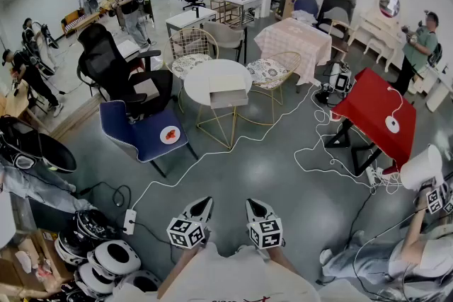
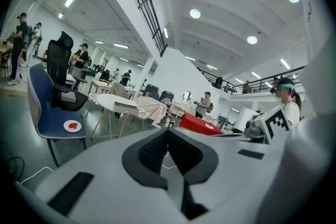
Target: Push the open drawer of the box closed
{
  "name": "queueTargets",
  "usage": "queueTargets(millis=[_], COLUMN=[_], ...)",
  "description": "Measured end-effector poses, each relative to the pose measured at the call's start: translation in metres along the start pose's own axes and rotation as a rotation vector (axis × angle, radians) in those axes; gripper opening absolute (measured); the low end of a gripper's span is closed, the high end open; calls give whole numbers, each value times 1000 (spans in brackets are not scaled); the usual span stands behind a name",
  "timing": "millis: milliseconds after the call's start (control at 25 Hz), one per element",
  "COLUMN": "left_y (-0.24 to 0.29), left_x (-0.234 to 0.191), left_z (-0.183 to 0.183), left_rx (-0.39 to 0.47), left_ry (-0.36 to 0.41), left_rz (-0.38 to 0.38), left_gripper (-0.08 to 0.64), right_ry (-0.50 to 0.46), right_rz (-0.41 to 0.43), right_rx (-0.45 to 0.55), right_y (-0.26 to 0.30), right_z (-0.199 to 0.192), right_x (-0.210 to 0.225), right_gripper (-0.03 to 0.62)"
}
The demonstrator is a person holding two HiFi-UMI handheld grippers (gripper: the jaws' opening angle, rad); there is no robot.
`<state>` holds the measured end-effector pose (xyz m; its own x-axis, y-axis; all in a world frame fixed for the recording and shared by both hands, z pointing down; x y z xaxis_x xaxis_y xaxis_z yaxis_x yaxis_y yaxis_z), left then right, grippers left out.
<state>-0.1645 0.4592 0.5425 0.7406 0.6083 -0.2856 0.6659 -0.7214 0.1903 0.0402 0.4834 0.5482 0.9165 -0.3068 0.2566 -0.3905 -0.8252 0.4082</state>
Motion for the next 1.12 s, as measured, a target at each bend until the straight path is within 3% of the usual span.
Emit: queueTargets(millis=[560,1120], left_y=[9,33], left_x=[17,64], left_z=[-4,-19], left_rx=[1,-26], left_ry=[9,17], left_rz=[4,5], left_gripper=[12,12], right_ry=[15,12], right_rz=[22,44], right_rx=[18,-13], right_y=[-13,-48], right_z=[-2,-25], right_x=[14,53], right_gripper=[15,15])
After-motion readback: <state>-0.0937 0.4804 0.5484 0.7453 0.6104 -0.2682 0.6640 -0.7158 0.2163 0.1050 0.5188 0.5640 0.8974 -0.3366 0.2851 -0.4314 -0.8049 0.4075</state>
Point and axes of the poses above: the fingertips, and each gripper's own axes: y forward along the fingers, x to its right, z out of its top, the point moved 7 cm from there along -y, backward along the fingers, and after that the axes turned 7 degrees about y, right-handed, at the moved point
